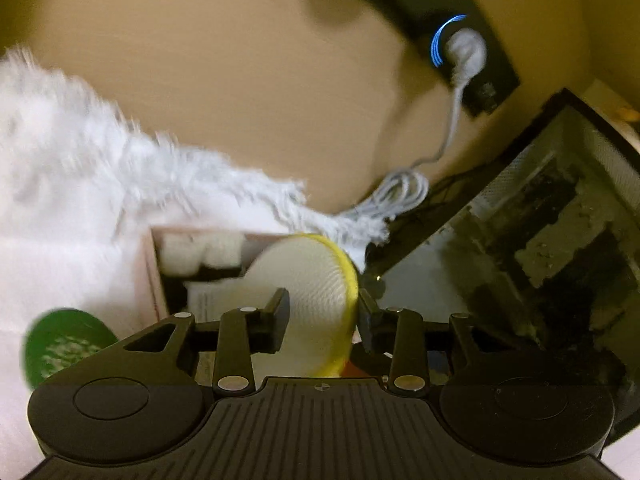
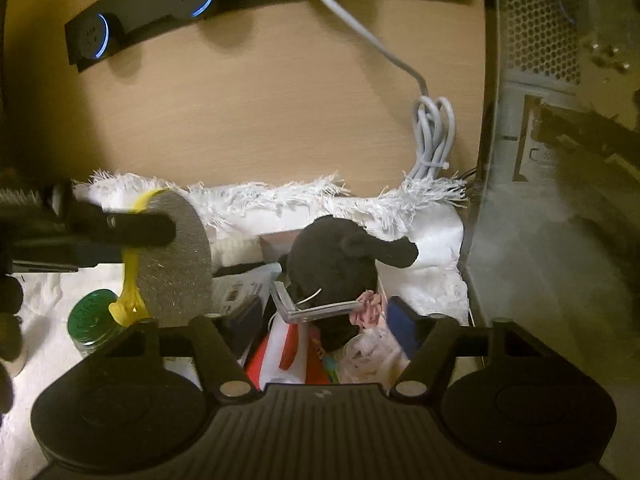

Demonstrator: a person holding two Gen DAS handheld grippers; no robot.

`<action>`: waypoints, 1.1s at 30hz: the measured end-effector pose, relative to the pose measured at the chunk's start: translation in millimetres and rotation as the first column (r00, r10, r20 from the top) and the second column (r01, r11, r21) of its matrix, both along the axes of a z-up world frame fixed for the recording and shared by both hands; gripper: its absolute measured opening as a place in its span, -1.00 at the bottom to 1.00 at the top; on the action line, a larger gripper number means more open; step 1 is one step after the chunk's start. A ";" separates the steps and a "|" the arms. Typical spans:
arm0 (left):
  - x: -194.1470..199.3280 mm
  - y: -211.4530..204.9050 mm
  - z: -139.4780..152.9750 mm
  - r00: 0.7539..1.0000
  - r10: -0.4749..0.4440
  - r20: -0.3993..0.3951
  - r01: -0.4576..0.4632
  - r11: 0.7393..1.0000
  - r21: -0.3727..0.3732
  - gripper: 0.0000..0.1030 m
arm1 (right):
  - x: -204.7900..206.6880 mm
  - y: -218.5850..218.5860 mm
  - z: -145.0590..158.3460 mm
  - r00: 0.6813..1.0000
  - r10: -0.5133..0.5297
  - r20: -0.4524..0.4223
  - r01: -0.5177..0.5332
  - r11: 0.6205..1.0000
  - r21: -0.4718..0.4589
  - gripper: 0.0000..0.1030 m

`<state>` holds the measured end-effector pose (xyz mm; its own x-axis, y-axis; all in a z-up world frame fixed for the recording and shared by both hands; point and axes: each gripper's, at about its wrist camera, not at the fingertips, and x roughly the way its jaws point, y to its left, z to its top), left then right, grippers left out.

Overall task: Organize soft objects
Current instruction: 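Carry the sponge with the left gripper while the right gripper carries the L-piece to the pink box, then release the sponge into the pink box with the left gripper while the right gripper releases the L-piece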

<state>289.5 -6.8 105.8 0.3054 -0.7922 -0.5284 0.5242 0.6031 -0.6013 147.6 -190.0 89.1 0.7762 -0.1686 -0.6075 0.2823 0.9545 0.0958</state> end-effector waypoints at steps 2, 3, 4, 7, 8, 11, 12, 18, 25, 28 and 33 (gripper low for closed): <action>3.5 -6.9 -2.0 0.999 0.014 0.042 -0.016 0.999 0.048 -0.23 | 1.6 0.2 -1.5 1.000 0.004 -0.008 -0.004 1.000 0.004 0.24; 6.0 -10.3 -2.1 0.998 0.017 0.054 -0.020 0.998 0.059 -0.23 | 0.8 0.1 -1.0 1.000 0.005 -0.006 -0.005 1.000 0.003 0.24; 8.3 -13.5 -3.4 0.999 0.007 0.042 -0.009 0.998 0.057 -0.20 | -0.3 -0.2 -0.3 1.000 0.003 -0.002 -0.003 1.000 -0.001 0.24; 10.4 -22.4 -5.5 0.996 -0.093 -0.007 0.094 0.995 0.032 -0.16 | -3.2 -2.4 1.8 1.000 -0.010 0.009 0.010 1.000 -0.019 0.24; 8.3 -22.6 -4.4 0.993 -0.117 -0.006 0.117 0.993 0.027 -0.16 | -3.7 -3.4 2.0 1.000 -0.014 0.009 0.014 1.000 -0.025 0.24; 5.3 -17.8 -5.5 0.997 -0.081 0.005 0.081 0.996 0.044 -0.16 | -6.9 -7.1 3.0 0.999 -0.027 0.018 0.027 1.000 -0.015 0.24; 5.5 -16.2 -7.6 0.998 -0.061 0.001 0.061 0.997 0.056 -0.16 | -8.2 -8.6 3.0 0.999 -0.029 0.024 0.029 1.000 -0.002 0.24; 8.3 -39.8 -38.1 1.000 -0.015 -0.012 0.017 0.983 0.182 -0.50 | -8.4 -9.7 1.0 0.999 -0.032 0.036 0.031 0.999 0.042 0.24; 16.8 -43.3 -58.0 0.999 0.033 -0.006 -0.031 0.983 0.183 -0.61 | -7.5 -10.2 0.9 0.999 -0.034 0.040 0.034 0.999 0.005 0.15; 13.3 -47.7 -55.7 1.000 0.023 0.019 -0.026 0.977 0.212 -0.61 | -2.5 -10.9 -3.1 1.000 -0.014 0.026 0.013 1.000 0.027 0.08; 13.0 -47.9 -55.7 0.999 0.021 0.032 -0.028 0.977 0.214 -0.61 | 20.8 -13.0 -24.6 0.997 0.034 -0.064 -0.026 0.992 0.121 0.08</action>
